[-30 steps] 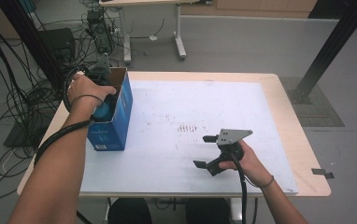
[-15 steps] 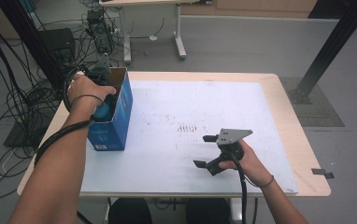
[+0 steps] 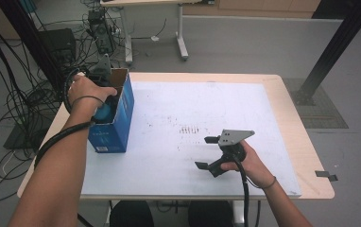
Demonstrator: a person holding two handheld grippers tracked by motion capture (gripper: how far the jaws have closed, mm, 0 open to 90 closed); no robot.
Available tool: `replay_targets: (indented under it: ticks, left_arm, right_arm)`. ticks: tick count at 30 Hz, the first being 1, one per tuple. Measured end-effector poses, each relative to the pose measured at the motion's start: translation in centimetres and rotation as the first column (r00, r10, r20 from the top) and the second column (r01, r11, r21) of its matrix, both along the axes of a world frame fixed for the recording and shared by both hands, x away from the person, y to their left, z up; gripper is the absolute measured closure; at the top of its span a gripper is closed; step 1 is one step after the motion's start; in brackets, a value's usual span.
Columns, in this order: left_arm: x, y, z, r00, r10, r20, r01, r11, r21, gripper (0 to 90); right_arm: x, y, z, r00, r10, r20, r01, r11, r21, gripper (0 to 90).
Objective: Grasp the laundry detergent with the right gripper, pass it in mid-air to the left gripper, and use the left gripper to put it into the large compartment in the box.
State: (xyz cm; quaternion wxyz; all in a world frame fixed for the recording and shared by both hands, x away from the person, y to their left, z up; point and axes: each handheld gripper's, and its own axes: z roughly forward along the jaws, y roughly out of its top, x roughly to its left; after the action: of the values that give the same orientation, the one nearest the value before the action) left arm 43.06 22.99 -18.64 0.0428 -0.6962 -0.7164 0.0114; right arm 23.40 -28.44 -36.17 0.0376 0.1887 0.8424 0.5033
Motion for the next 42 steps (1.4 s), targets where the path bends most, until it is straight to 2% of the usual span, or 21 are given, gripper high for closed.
replay_targets:
  ticks: [27,39,42]
  left_arm:
    - [0.00,-0.30,0.01,1.0000,-0.003,-0.001,0.003,1.0000,0.006,36.7]
    - [0.28,-0.25,0.00,0.9999,-0.001,-0.014,0.001,1.0000,0.002,36.3]
    - [0.14,-0.12,0.12,1.0000,0.004,-0.004,-0.004,1.0000,-0.004,34.6]
  right_arm:
    - [-0.12,-0.13,0.05,1.0000,-0.004,0.002,0.004,1.000,0.002,4.8]
    - [-0.15,-0.16,-0.07,1.0000,-0.006,0.003,0.005,1.000,0.003,4.8]
    - [-0.11,-0.08,-0.06,1.0000,-0.003,0.001,0.003,1.000,0.001,4.8]
